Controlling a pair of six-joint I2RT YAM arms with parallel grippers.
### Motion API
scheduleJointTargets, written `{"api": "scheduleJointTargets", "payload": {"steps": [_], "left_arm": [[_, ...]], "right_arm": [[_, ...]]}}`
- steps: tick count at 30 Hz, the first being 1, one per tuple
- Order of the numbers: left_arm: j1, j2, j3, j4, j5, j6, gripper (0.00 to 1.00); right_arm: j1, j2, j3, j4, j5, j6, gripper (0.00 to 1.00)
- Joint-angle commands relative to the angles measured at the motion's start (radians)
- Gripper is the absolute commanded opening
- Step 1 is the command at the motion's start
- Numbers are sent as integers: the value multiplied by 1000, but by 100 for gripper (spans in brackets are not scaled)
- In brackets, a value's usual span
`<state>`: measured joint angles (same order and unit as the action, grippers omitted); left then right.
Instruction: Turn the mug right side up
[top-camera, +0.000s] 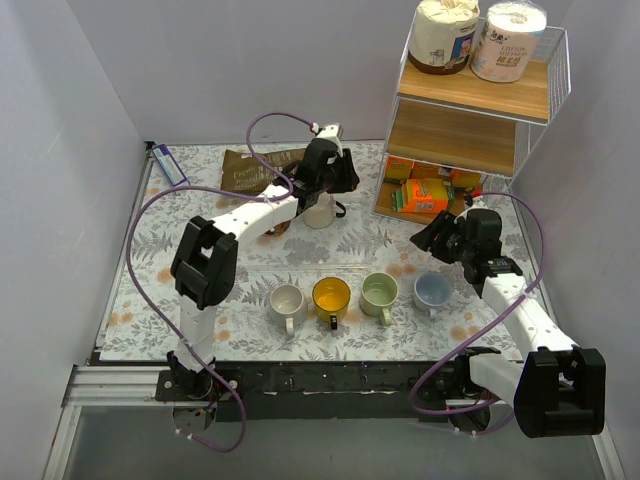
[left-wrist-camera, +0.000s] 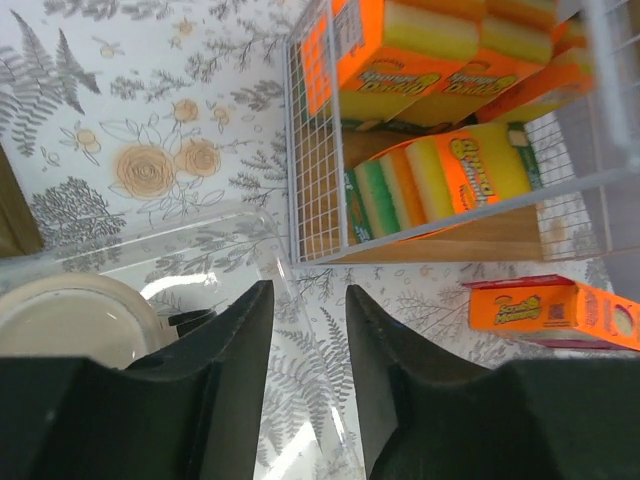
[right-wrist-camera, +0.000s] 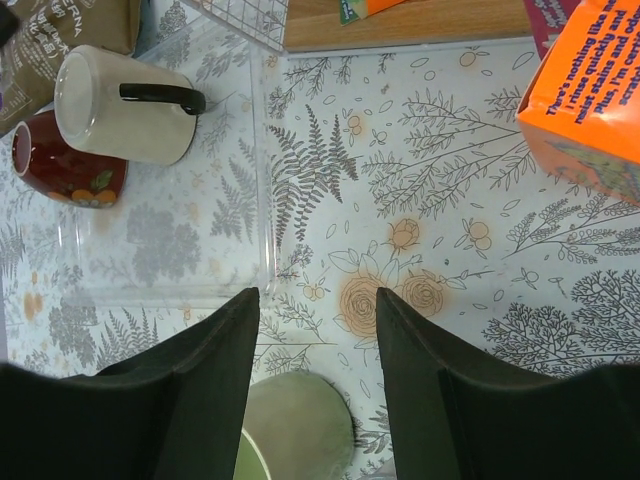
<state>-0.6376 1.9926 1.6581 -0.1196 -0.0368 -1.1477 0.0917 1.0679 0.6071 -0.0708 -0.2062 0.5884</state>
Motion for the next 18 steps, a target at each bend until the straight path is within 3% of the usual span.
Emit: {"api": "scheduleJointTargets", "payload": {"steps": [1,13,18], "left_arm": [[-11,54,60,-64,3,-37,32],[-53,117,71,-126,-267,72,34],[-70,91,11,-149,-351,39,38]], "right_arm": [[3,-2,19,52,-28,10,57],[20,30,51,91,-52,24,56],[29,38,57,97,-48,28,56]]}}
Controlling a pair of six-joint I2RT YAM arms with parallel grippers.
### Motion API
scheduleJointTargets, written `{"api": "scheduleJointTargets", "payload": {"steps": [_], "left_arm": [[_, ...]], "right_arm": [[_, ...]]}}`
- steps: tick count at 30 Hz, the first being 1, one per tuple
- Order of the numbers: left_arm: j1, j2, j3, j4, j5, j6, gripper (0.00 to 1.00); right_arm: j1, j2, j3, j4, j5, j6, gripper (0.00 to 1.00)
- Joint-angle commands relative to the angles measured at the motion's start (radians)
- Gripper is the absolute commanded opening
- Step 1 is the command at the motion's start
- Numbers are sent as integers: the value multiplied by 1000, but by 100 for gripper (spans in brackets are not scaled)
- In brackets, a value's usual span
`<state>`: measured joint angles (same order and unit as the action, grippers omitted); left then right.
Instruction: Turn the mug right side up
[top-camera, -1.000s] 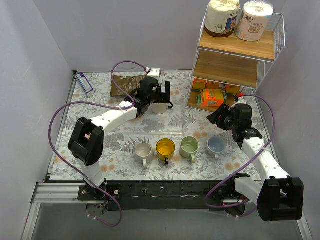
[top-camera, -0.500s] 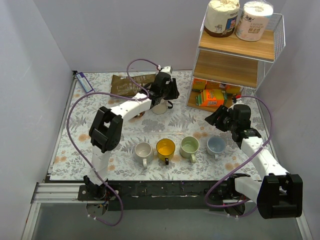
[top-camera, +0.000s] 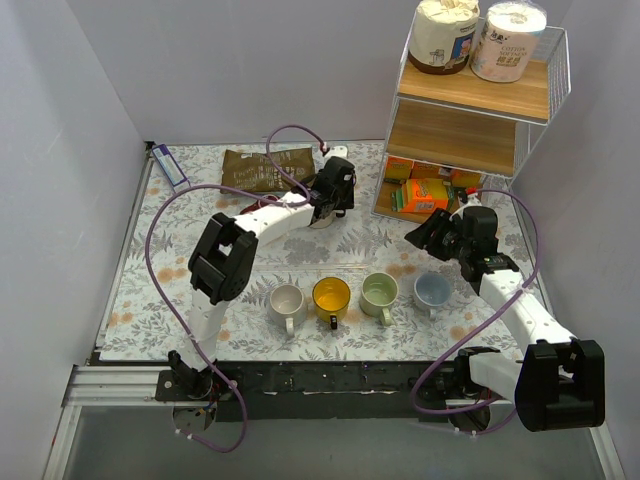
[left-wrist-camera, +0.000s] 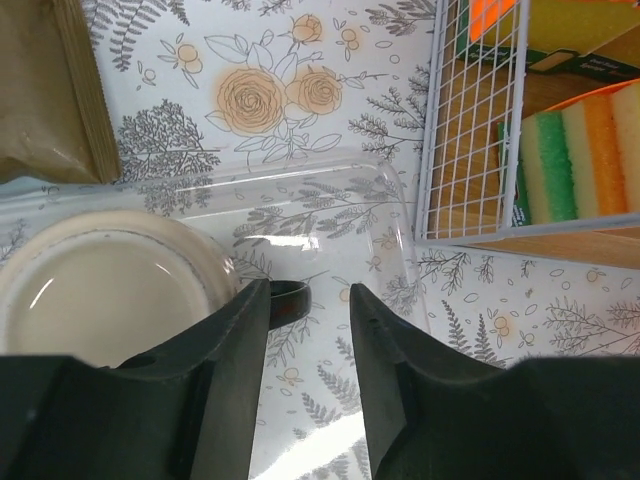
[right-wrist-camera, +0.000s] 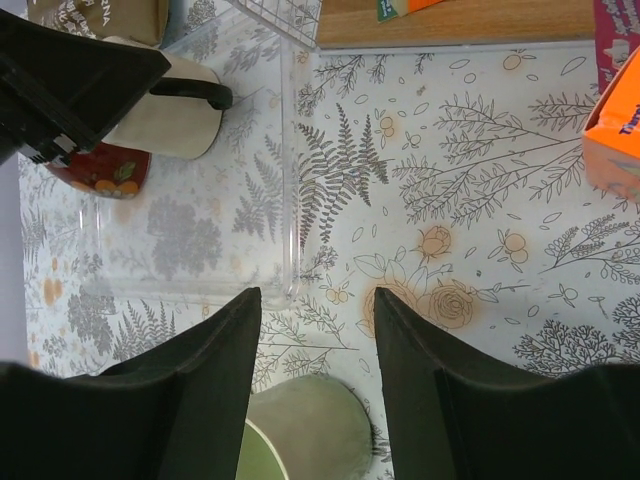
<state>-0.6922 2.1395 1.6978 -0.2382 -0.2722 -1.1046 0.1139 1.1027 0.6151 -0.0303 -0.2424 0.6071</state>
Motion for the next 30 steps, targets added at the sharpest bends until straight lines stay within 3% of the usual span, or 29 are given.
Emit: {"api": "scheduleJointTargets", "payload": {"steps": [1,8,17,23,26,28,30], "left_arm": [[-15,-61,-41,-33,-124,-14,39],[-15,-118,-130,-64,-165,-95,39],[-59,-328,-288,-70,-163,-123,41],[-66,-386,-300,-147,-202,-166,54],[-66,-353,-253,-228,-235,-196,60],[-66,-326,-215,-295,-283,-263,70],[-66,-290,-163,-375,-300,-299,70]], "right_arm": [[9,5,49,56,-12,8,56],[13,-3,46,52,-9,11,56],[18,0,29,63,-15,19,56],[20,-1,15,69,-23,25,55],[21,-1,14,66,-24,22,56],[20,2,14,63,-26,19,56],[21,3,14,59,-24,19,56]]}}
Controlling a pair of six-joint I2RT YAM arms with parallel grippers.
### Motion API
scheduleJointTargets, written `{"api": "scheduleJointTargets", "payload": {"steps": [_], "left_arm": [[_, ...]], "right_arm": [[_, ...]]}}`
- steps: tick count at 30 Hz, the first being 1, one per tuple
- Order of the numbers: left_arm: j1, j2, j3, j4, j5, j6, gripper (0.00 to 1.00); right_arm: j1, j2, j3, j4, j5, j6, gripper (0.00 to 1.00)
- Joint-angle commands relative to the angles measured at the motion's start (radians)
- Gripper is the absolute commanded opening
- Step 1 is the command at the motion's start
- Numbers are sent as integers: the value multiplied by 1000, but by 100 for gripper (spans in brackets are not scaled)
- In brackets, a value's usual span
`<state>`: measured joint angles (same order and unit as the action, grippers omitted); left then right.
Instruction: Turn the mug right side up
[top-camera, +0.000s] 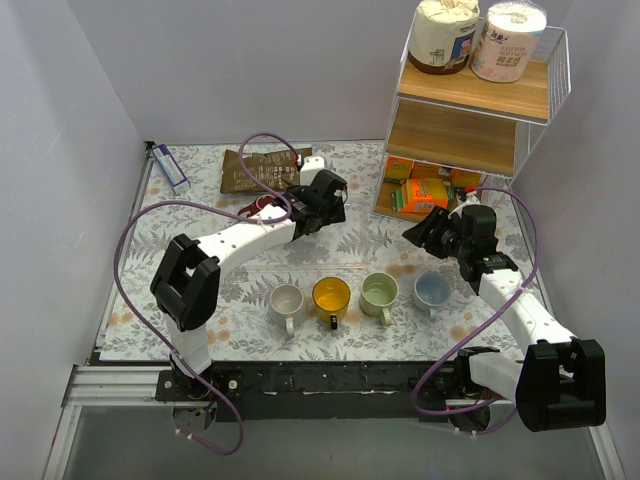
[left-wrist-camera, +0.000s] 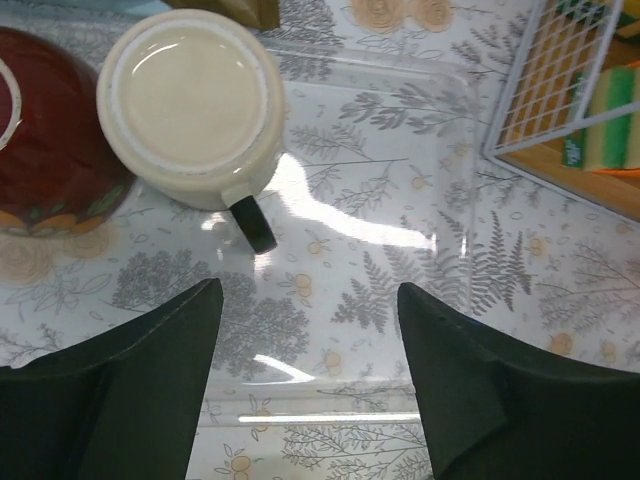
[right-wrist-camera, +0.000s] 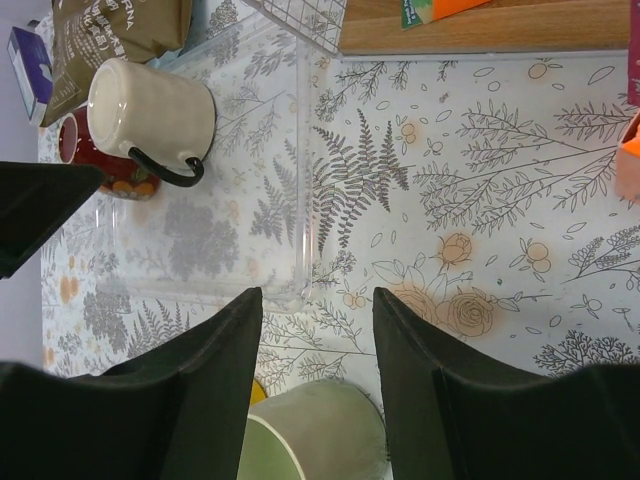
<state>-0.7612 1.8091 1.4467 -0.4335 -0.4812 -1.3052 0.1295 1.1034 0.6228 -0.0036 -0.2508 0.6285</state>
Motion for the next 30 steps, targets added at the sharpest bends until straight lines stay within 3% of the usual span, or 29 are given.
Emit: {"api": "scheduleJointTargets", "payload": {"steps": [1,11,25,30], "left_arm": [[3,50,101,-201,-100,-132,72],[37,185,193,-215,-99,-221,68],[79,257,213,-180,-109,-186,43],[79,239,198,-154,-119,-166,29]], "right_arm": [[5,6,5,34,-19,-3,55],[4,13,15,36,-33,-3,56],[4,1,12,25,-36,-10,55],[4,-2,15,24,-41,-12,56]]}}
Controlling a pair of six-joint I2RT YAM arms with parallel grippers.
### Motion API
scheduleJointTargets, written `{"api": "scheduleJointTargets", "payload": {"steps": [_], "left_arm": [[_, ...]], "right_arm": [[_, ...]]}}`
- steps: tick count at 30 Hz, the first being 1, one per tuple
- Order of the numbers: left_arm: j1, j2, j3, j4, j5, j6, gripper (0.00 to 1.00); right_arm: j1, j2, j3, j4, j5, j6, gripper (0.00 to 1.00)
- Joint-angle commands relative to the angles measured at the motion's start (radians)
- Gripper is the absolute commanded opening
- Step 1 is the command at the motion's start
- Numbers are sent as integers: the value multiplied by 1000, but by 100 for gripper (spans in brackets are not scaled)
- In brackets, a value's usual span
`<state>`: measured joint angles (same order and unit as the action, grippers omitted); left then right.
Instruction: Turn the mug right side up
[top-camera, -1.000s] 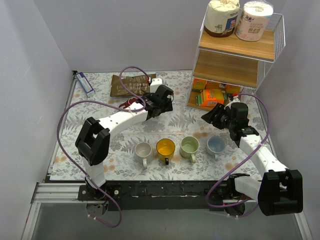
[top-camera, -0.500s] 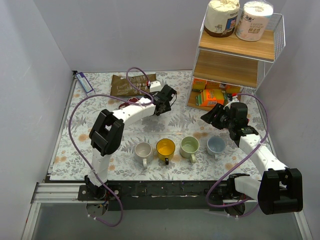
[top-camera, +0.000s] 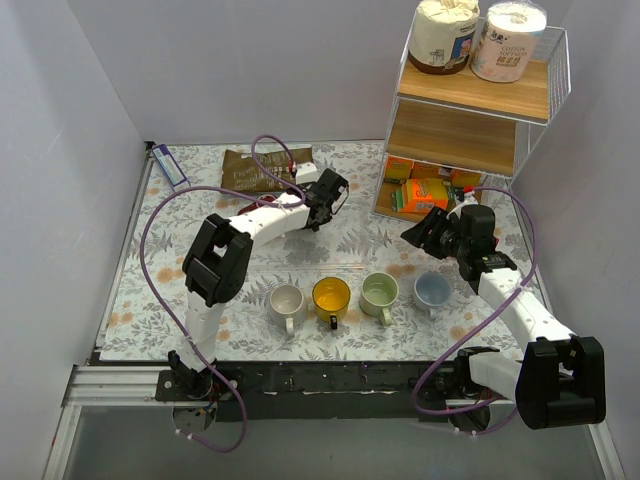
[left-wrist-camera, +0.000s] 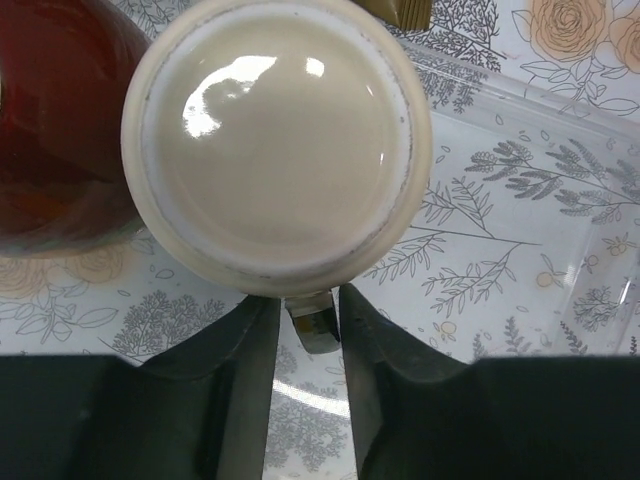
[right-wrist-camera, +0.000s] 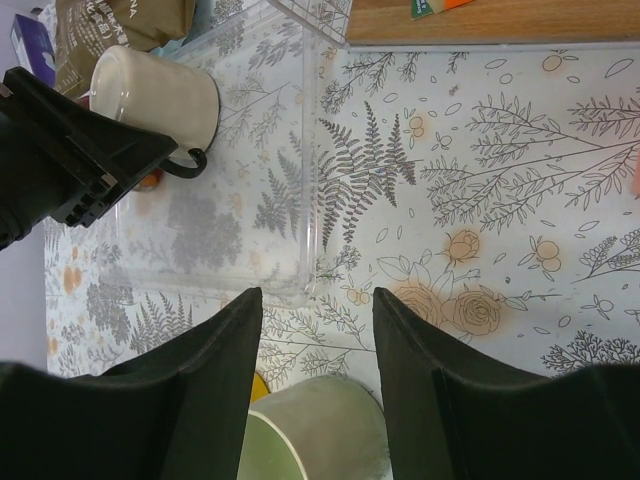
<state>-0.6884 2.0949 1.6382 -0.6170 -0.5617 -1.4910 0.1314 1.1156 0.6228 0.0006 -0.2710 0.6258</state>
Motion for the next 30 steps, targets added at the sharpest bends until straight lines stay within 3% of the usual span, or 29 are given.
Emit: {"api": "scheduleJointTargets", "payload": {"steps": [1,3,6,12,18,22,30], "left_arm": [[6,-53,6,30,-38,21,24],[4,-58,3,30,-41,24,10],[6,-72,-3,28,-41,26,0],[6,-136,-41,34,-9,25,0],[6,-298,-127,103,137,43,0],[6,-422,-184,215,242,55,0],[6,-613,-259,460,555,31,0]], "right_arm": [[4,-16,15,19,-20,-9,56],[2,-16,17,19,-25,-9,55],[4,-16,20,18,-34,-9,55],[4,-37,32,9,-69,0,56],[4,-88,43,12,-143,35,61],[7,-146,11,93,-218,100,68],[82,-198,-20,337,-344,317,73]]}}
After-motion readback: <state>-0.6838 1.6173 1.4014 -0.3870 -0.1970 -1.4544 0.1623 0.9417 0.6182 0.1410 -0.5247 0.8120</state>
